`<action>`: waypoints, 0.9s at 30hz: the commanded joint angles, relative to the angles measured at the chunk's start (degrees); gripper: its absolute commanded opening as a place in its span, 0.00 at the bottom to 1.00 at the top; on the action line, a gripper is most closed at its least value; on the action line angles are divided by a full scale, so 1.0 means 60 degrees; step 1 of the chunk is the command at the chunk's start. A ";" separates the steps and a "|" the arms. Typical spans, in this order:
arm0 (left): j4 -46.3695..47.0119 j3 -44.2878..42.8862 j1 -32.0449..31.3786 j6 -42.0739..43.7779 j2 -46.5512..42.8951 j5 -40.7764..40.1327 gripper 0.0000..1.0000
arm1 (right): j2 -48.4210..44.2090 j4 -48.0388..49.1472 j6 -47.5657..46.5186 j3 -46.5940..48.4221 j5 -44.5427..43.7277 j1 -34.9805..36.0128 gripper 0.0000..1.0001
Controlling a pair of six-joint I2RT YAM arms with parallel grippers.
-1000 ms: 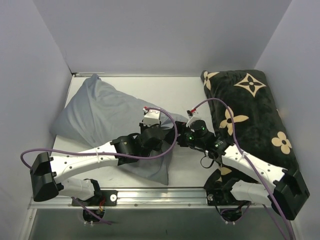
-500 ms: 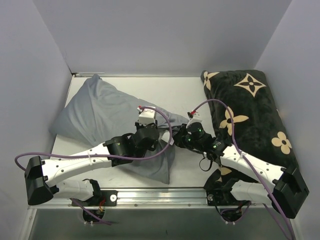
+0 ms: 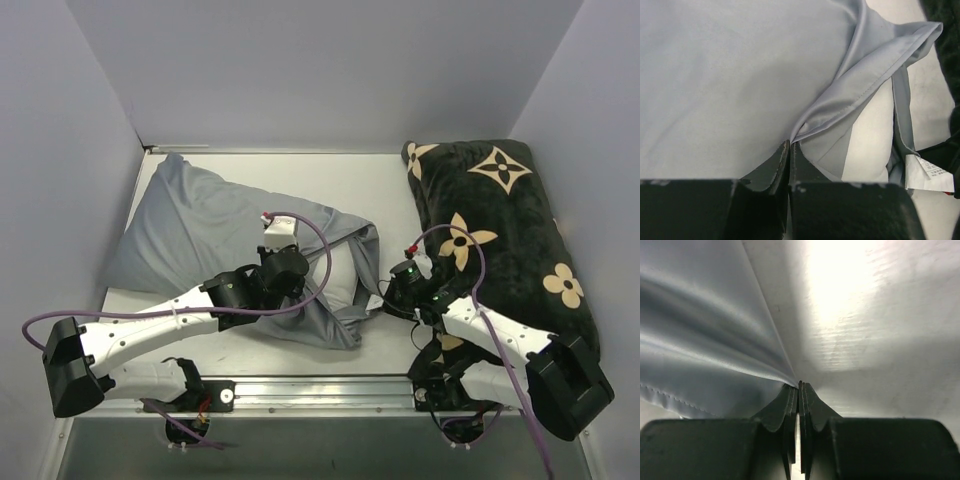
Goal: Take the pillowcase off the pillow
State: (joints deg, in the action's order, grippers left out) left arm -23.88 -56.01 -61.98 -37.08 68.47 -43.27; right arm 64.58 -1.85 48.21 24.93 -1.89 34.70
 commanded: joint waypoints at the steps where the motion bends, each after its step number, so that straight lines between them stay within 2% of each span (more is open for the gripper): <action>1: -0.0166 0.0354 0.0046 -0.0426 -0.0220 0.0354 0.06 | 0.0048 -0.0175 0.0096 0.0107 -0.0036 0.0324 0.00; 4: 0.0083 0.0516 0.0017 -0.0485 -0.0089 0.0633 0.05 | -0.0697 -0.0875 0.0110 0.0283 -0.0723 0.0895 0.16; 5: 0.0141 0.0589 0.0017 -0.0485 -0.0088 0.0692 0.04 | -0.1236 -0.1082 0.0096 0.0414 -0.0841 0.0969 0.26; 8: 0.0361 0.0634 0.0017 -0.0485 -0.0029 0.0766 0.04 | -0.2378 -0.2034 0.0066 0.0751 -0.1252 0.1116 0.37; 10: 0.0420 0.0634 -0.0012 -0.0456 0.0014 0.0795 0.04 | -0.3170 -0.2647 0.0037 0.0913 -0.1428 0.1131 0.39; 14: 0.0479 0.0634 -0.0013 -0.0412 0.0073 0.0824 0.05 | -0.3921 -0.2872 -0.0211 0.1440 -0.1151 0.1336 0.44; 18: 0.0508 0.0692 -0.0013 -0.0426 0.0102 0.0810 0.04 | -0.3630 -0.1468 -0.0563 0.1690 -0.0317 0.1497 0.48; 21: 0.0523 0.0692 -0.0013 -0.0441 0.0117 0.0839 0.05 | -0.2913 0.0433 -0.0593 0.1661 0.0622 0.1585 0.50; 27: 0.0567 0.0648 -0.0027 -0.0470 0.0307 0.0941 0.04 | -0.1111 0.2546 -0.0578 0.1617 0.1398 0.1702 0.62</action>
State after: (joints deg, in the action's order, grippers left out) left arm -21.32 -52.40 -62.04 -39.03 69.19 -39.72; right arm 55.29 3.38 45.54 33.69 2.46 44.36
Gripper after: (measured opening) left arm 0.051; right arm 0.604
